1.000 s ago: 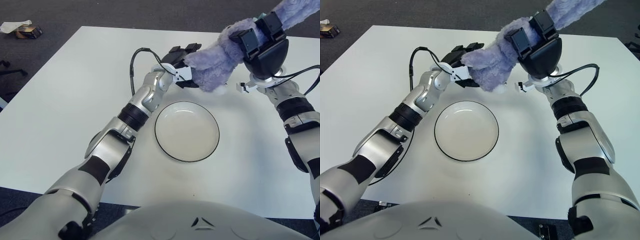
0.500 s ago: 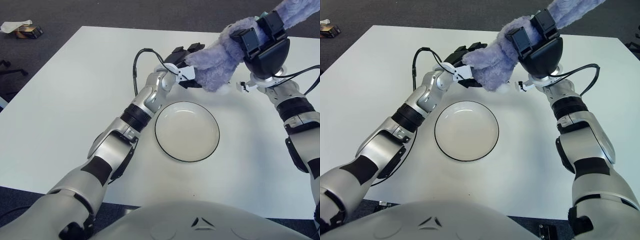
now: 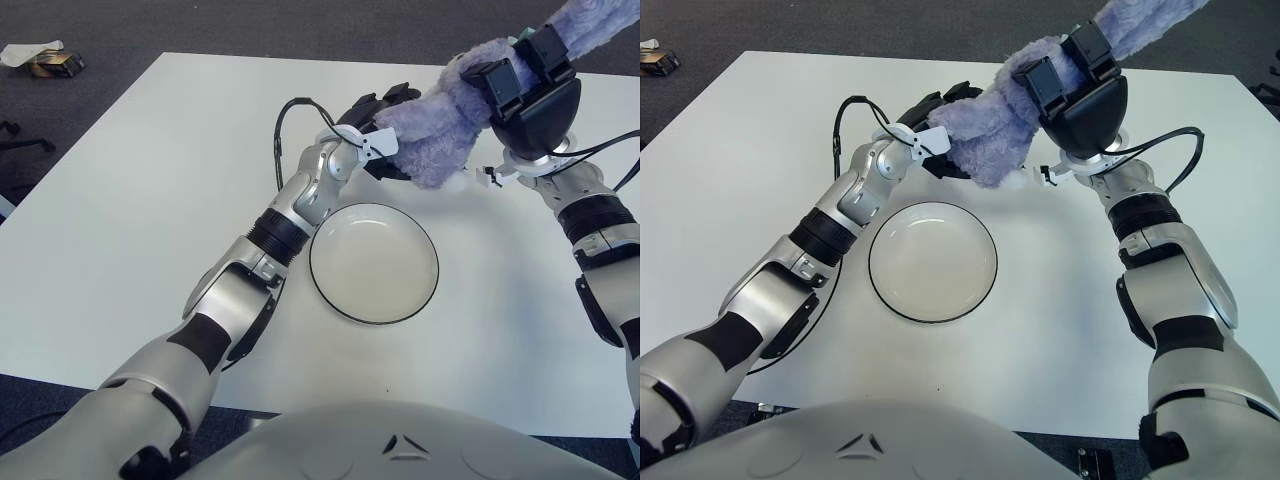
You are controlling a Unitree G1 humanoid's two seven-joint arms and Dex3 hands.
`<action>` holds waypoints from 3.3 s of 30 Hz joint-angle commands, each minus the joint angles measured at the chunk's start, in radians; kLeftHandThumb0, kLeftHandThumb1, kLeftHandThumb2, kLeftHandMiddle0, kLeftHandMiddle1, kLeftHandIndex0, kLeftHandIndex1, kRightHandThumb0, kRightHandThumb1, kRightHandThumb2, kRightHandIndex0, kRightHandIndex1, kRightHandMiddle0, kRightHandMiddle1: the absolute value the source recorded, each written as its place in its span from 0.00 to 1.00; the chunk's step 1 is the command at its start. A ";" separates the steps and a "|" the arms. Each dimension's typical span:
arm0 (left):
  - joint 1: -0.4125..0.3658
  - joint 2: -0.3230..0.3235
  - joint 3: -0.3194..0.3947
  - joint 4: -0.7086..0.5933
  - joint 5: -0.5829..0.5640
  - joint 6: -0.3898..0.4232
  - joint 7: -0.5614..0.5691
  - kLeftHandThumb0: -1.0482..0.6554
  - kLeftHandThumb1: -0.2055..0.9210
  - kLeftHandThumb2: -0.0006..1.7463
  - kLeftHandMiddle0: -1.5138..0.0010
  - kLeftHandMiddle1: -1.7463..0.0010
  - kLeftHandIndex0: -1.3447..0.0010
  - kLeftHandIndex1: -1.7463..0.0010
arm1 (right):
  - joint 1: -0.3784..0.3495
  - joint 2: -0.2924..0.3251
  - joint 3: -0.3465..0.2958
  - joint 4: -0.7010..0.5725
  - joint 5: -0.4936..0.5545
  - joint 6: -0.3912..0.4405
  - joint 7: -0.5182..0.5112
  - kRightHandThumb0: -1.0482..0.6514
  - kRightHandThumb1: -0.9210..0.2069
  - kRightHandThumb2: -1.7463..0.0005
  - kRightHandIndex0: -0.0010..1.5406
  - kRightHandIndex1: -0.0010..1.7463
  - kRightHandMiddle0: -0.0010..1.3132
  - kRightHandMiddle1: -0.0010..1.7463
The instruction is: Put the doll into the plate.
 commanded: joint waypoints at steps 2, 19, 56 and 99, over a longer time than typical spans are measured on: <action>-0.054 -0.024 0.010 0.039 -0.026 -0.002 -0.012 0.23 0.52 0.49 0.73 0.08 0.91 0.08 | 0.000 0.003 0.010 -0.008 0.014 -0.002 -0.010 0.35 0.51 0.27 0.76 1.00 0.44 1.00; -0.062 -0.112 0.127 0.151 -0.141 0.001 0.116 0.32 0.37 0.83 0.21 0.00 0.48 0.00 | 0.013 0.026 -0.024 -0.018 -0.005 0.061 -0.010 0.56 0.65 0.19 0.54 0.91 0.45 1.00; -0.175 -0.054 0.049 0.545 -0.012 -0.276 0.410 0.29 0.32 0.87 0.05 0.00 0.44 0.00 | 0.155 0.096 -0.191 -0.137 0.544 -0.204 0.563 0.62 0.75 0.09 0.52 0.98 0.44 1.00; -0.243 0.030 -0.042 0.809 0.146 -0.356 0.649 0.29 0.33 0.86 0.07 0.00 0.44 0.00 | 0.316 -0.066 -0.521 -0.777 1.141 0.641 2.128 0.41 0.70 0.30 0.02 0.68 0.00 0.79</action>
